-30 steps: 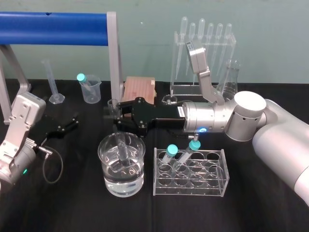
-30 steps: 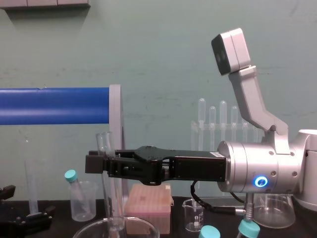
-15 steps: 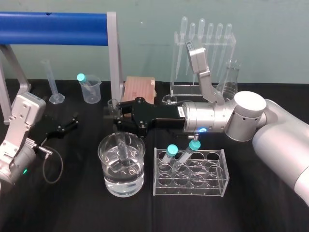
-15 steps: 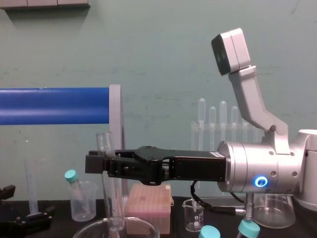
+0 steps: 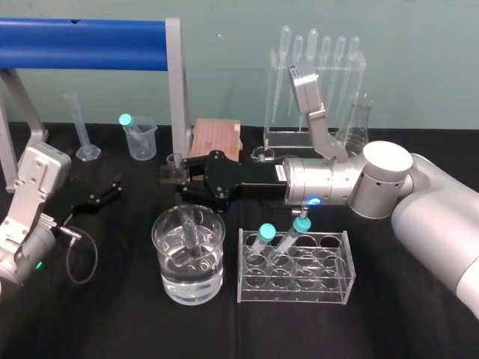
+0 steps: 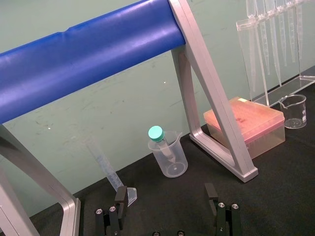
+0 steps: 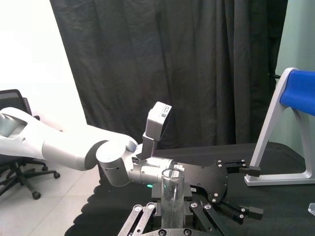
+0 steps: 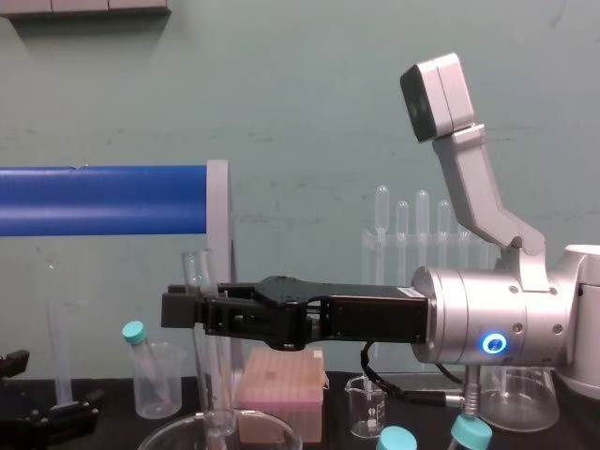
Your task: Hold the test tube with one hand and immerse one end into the beaker, then return it to the test tube rack.
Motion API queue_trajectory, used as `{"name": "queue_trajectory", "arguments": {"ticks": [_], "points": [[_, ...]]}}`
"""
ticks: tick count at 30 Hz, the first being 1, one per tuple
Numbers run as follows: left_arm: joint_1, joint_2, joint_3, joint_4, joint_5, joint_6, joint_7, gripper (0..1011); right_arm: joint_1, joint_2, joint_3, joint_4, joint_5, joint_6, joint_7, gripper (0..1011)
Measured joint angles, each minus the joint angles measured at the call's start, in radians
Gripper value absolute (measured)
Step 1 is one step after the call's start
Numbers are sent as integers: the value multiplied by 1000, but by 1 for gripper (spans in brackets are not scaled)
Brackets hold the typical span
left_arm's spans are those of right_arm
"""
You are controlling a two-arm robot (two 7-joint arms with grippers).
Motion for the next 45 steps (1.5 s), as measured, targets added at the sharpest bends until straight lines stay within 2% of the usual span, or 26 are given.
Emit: {"name": "queue_trajectory", "arguments": {"ticks": [45], "points": [[0,0,0,0,0,0,0,1000,0,0,0,0,0,0,0,234]]}}
